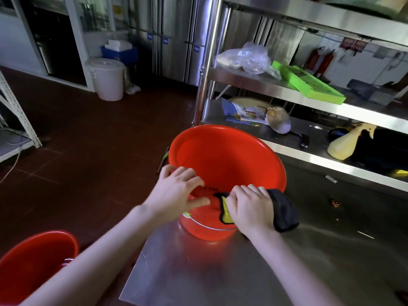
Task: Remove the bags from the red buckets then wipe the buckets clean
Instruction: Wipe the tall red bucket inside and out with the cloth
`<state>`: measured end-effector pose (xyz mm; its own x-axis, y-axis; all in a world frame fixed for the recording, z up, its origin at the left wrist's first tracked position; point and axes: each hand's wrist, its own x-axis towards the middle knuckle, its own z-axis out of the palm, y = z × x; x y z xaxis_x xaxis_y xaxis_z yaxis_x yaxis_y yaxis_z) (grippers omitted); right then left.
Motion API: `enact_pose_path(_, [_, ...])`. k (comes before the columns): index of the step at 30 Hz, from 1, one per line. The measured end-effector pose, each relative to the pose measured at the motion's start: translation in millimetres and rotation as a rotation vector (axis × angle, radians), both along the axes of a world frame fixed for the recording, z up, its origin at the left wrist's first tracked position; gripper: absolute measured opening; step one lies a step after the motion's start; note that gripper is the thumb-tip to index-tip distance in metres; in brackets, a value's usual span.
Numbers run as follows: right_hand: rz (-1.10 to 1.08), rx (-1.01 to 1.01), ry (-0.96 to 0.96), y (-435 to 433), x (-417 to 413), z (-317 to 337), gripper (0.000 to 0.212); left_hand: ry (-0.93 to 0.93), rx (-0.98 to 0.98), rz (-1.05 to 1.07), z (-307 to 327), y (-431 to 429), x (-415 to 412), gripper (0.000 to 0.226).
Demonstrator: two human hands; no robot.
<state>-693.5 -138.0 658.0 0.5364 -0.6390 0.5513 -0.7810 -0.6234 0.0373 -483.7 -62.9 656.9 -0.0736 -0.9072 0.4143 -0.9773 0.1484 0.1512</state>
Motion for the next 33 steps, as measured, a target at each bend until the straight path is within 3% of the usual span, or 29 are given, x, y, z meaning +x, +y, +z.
enact_pose_path(4, [0.095,0.092,0.065,-45.2,-44.0,9.4,0.031,0.012,0.123,-0.017,-3.7,-3.9,43.0,0.049])
enact_pose_path(8, [0.038,0.211,0.035,-75.6,-63.1,18.0,0.045,-0.059,0.064,-0.043,-5.4,-8.6,24.5,0.037])
enact_pose_path(10, [-0.036,0.197,-0.002,-65.8,-55.0,15.2,0.049,-0.027,-0.001,-0.002,-10.2,-7.8,13.8,0.034])
enact_pose_path(15, [-0.151,0.085,-0.040,4.8,10.1,-2.8,0.031,0.008,-0.080,0.038,-15.3,-0.3,-23.9,0.037])
enact_pose_path(20, [-0.027,0.026,-0.046,0.4,6.8,-2.1,0.030,0.006,-0.076,0.001,-14.8,5.6,-12.0,0.041])
enact_pose_path(25, [0.192,0.097,0.069,-52.4,-53.2,8.7,0.032,-0.100,0.114,-0.032,-2.5,2.2,44.9,0.055])
enact_pose_path(30, [0.023,0.199,-0.052,-74.0,-65.7,13.4,0.047,-0.131,0.065,-0.033,-2.3,-8.6,21.3,0.048])
enact_pose_path(33, [-0.102,0.069,-0.141,-33.3,-36.7,-2.0,0.036,-0.071,-0.030,0.005,-11.1,-8.1,-5.7,0.043])
